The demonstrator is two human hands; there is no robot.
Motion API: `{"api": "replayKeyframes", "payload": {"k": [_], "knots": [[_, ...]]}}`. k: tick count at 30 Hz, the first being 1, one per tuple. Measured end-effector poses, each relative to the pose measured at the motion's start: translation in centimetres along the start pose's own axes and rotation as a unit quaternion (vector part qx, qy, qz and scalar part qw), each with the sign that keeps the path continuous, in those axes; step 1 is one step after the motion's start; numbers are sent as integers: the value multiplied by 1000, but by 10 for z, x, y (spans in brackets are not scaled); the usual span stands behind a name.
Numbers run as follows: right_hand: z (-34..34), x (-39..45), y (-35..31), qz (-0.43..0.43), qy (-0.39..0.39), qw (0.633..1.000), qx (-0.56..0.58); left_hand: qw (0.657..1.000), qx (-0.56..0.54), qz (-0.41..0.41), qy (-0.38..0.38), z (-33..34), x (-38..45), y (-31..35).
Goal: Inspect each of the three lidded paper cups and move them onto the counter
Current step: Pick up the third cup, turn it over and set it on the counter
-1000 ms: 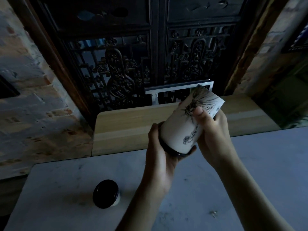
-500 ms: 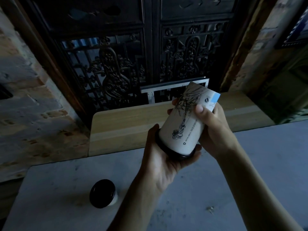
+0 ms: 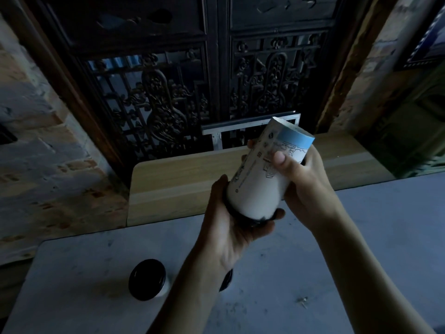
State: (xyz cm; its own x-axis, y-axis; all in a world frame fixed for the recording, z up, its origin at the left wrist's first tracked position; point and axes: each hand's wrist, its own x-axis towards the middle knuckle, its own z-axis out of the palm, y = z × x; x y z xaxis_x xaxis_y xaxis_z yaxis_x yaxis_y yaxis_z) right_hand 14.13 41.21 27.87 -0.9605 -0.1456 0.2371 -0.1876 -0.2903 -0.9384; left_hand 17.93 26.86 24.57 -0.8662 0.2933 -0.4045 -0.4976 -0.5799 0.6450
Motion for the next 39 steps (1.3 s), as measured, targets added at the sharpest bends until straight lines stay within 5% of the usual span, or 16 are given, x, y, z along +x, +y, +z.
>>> {"api": "replayKeyframes", "payload": {"k": [5,13,21,32,39], "knots": [[-1,0,3,-2,1,1000,27,1000,15,15,-9,-2,2,0],[8,-4,8,-28,73,996,42,976,94,185,67,10,4,-12],[-7,0,-3,-20,-45,997,63,998,52,5,-37,0,0,3],[5,0,10,-19,32,996,75,977,100,176,62,3,14,-9],[-2,1,3,-10,-32,997,70,998,38,50,-33,-5,9,-2]]}}
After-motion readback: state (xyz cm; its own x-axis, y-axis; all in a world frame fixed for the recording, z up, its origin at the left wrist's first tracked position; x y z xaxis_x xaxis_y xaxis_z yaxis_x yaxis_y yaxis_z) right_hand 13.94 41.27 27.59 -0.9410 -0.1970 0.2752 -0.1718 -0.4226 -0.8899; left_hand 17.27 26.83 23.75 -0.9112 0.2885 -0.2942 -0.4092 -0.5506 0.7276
